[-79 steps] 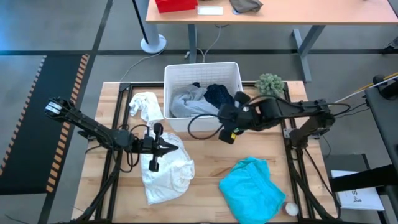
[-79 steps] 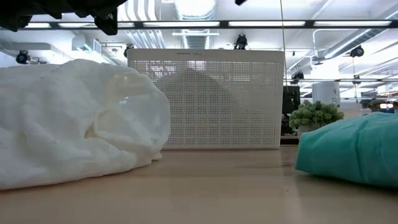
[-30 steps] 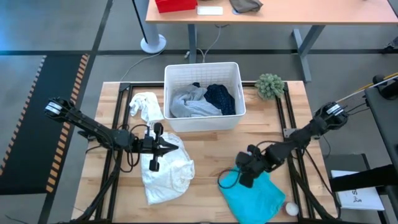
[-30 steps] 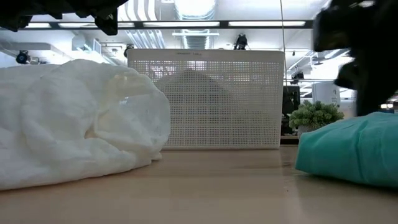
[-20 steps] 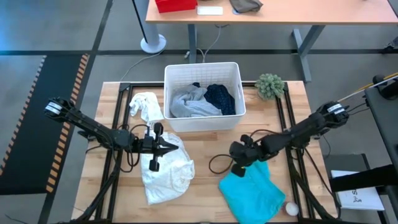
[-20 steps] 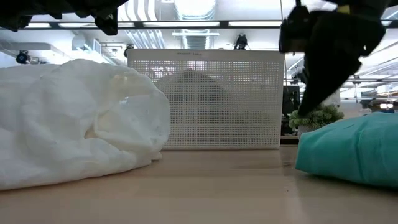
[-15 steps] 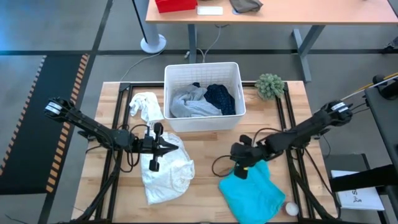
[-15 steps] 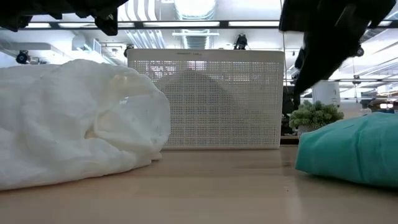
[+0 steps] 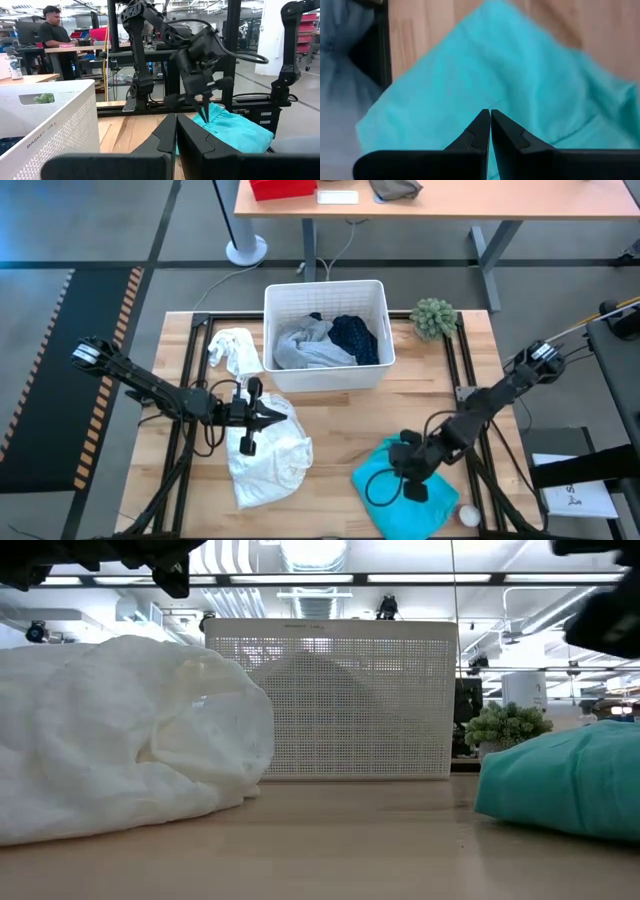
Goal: Sort clothes
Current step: Put the light blue shorts into the white laundry bin
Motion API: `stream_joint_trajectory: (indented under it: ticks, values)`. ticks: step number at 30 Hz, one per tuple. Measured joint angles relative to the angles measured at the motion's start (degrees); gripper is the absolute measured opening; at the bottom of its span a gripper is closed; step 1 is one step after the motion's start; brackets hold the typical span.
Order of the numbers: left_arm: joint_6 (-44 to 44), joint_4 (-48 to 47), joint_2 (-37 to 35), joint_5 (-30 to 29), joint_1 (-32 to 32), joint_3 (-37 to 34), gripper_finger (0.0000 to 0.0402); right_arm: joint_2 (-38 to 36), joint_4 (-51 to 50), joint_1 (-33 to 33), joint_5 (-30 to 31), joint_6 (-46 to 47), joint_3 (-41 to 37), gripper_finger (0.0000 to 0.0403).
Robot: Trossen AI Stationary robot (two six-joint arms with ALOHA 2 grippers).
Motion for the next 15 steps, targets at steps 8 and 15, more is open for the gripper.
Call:
stream_joint_trajectory:
  ticks: [8,15]
  values:
    - [-0.20,0.02,0.00,-0.02,-0.02,0.00,0.0000,7.21,0.43,0.17,-0.03,1.82,-0.69,0.0000]
    - [-0.17,-0.06,0.00,-0.02,0.01,0.00,0.0000,14.54,1.11,-3.92,-0.52,-0.33,-0.46,0.0000]
